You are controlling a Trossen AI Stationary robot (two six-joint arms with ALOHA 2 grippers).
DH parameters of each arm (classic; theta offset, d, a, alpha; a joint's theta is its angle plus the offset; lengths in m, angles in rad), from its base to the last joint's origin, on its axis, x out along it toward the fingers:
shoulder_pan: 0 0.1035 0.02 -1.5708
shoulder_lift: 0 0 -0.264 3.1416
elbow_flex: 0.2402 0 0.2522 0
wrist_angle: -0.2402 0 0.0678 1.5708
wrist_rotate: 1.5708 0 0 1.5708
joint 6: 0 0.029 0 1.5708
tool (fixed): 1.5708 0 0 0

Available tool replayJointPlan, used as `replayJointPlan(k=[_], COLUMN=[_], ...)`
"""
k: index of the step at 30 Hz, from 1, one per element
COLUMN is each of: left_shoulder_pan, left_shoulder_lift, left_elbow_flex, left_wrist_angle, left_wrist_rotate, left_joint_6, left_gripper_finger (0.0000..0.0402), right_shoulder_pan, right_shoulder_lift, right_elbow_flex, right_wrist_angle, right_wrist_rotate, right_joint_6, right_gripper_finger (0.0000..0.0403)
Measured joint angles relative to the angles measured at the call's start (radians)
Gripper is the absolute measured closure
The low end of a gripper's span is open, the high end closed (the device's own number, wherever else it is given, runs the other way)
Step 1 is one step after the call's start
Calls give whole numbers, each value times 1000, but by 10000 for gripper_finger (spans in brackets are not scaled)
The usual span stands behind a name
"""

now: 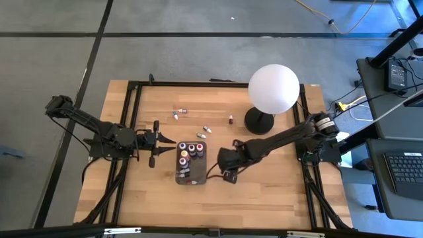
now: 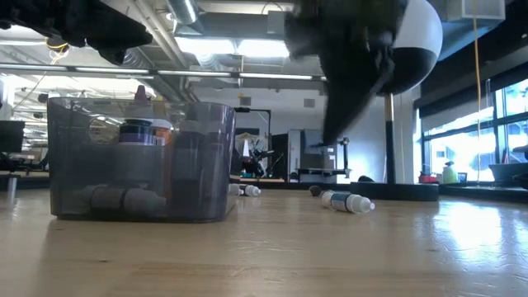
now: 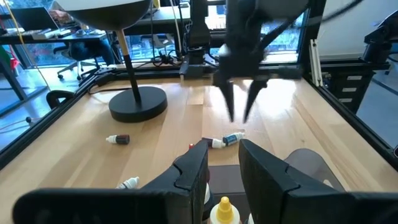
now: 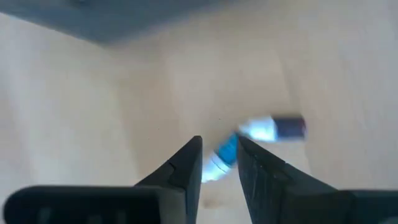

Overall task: Pick & Place food coloring
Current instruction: Put the small blue food coloring bottle into the black bin

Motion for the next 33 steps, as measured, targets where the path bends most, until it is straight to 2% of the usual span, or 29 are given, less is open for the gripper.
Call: replayJointPlan(k=[3, 6, 18, 24, 29, 33], left_shoulder_pan=[0, 0, 0, 0, 0, 0], left_shoulder_lift=[0, 0, 0, 0, 0, 0], left_elbow_flex=[0, 0, 0, 0, 0, 0], left_wrist_angle=[0, 0, 0, 0, 0, 0], left_wrist_rotate=[0, 0, -1, -1, -1, -1], left_joint_6=[0, 0, 1, 1, 1, 1], left_gripper_finger=[313, 313, 313, 313, 313, 313], right_shoulder_pan=[-2, -2, -1, -1, -1, 0], right_shoulder_lift=[5, 4, 4, 4, 4, 4], right_elbow_flex=[-56, -88, -95, -95, -95, -95], right_wrist_angle=[-1, 54, 54, 60, 61, 60], right_wrist_rotate=[7, 7, 8, 97, 105, 81], right_joint_6=[74, 81, 74, 52, 82, 131], right_gripper_finger=[301, 301, 298, 239, 183, 162])
